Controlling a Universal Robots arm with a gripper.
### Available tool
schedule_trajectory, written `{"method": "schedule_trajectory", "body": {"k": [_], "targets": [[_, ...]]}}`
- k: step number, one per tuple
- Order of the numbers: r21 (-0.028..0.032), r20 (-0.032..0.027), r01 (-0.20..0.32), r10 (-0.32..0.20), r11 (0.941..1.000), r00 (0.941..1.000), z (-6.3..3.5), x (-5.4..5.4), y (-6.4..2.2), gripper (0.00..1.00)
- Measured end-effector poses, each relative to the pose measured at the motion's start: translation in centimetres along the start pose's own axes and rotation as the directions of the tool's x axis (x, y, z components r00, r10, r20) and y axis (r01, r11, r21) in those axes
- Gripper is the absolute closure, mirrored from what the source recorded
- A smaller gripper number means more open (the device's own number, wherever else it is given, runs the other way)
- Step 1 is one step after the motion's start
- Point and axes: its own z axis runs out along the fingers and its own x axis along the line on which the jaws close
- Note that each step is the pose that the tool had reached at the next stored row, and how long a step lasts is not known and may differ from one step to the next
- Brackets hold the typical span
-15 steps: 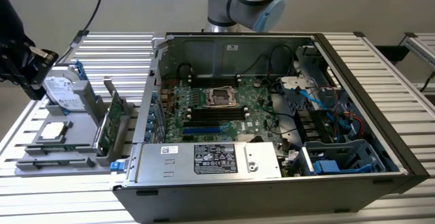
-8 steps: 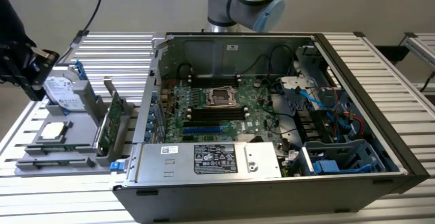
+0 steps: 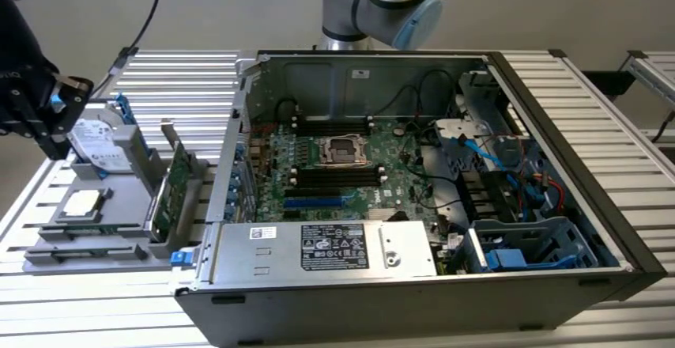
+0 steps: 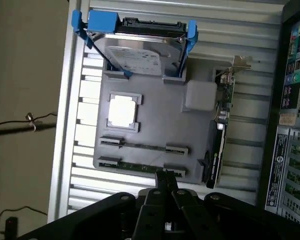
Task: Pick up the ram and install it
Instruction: 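Pick up the ram and move it above insertion slot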
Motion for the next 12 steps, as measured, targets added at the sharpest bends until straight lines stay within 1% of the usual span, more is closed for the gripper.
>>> {"method": "schedule_trajectory", "body": {"k": [3,6,9,12], "targets": [[0.0034,-0.0027,0.054,-0.054,0.9985,0.9985,0.08,0.0,-0.01,0.89],[0.0067,-0.0056,0.109,-0.109,0.994,0.994,0.14,-0.01,-0.01,0.89],[0.0097,-0.0084,0.162,-0.162,0.9867,0.9867,0.2,-0.01,-0.01,0.89],[0.0127,-0.0117,0.216,-0.216,0.9764,0.9764,0.28,-0.02,-0.01,0.89]]}}
